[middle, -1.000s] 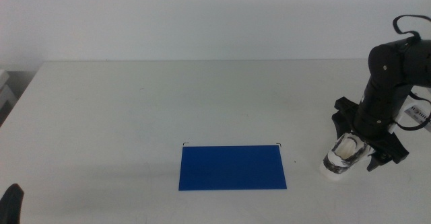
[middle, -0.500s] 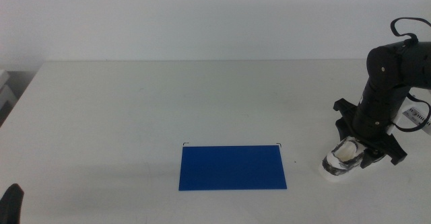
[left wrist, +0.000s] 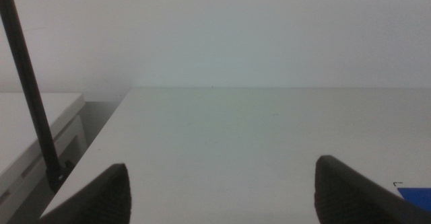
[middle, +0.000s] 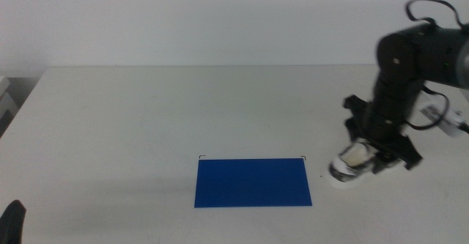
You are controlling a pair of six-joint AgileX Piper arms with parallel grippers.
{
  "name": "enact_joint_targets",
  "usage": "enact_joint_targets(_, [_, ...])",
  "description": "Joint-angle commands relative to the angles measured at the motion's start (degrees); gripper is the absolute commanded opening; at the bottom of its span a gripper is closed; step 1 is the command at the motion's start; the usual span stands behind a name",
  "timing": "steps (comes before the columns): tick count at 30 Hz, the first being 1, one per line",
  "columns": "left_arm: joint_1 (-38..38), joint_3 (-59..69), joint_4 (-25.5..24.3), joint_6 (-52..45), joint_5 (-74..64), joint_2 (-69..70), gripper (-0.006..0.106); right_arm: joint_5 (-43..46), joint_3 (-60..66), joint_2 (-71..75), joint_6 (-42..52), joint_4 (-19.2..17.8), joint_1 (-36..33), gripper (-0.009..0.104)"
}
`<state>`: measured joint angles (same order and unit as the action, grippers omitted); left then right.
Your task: Use one arm to grab the shoe from the table and place it on the mat.
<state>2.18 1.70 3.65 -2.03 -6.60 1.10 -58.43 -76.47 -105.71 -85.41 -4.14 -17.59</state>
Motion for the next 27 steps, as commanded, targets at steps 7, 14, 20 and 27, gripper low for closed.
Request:
enact_joint_targets(7, [-0.26, 0.29, 0.74, 0.67, 4.63, 0.4, 0.094, -2.92, -9.71, 3.13, -5.77, -2.01, -9.62, -0.003])
enact_joint_targets(14, [-0.26, 0.29, 0.74, 0.67, 4.63, 0.4, 0.094, -5.48, -15.5, 0.2, -10.13, -2.39, -16.33, -0.003])
enact_joint_targets(20, [-0.26, 0.29, 0.74, 0.67, 4.63, 0.4, 0.094, -10.73, -22.27, -4.34, -11.14, -2.34, -20.33, -0.003])
enact_joint_targets(27, [-0.26, 0.29, 0.74, 0.67, 4.63, 0.4, 0.094, -13.5, -26.68, -7.2, -11.14, -2.08, -21.63, -0.003])
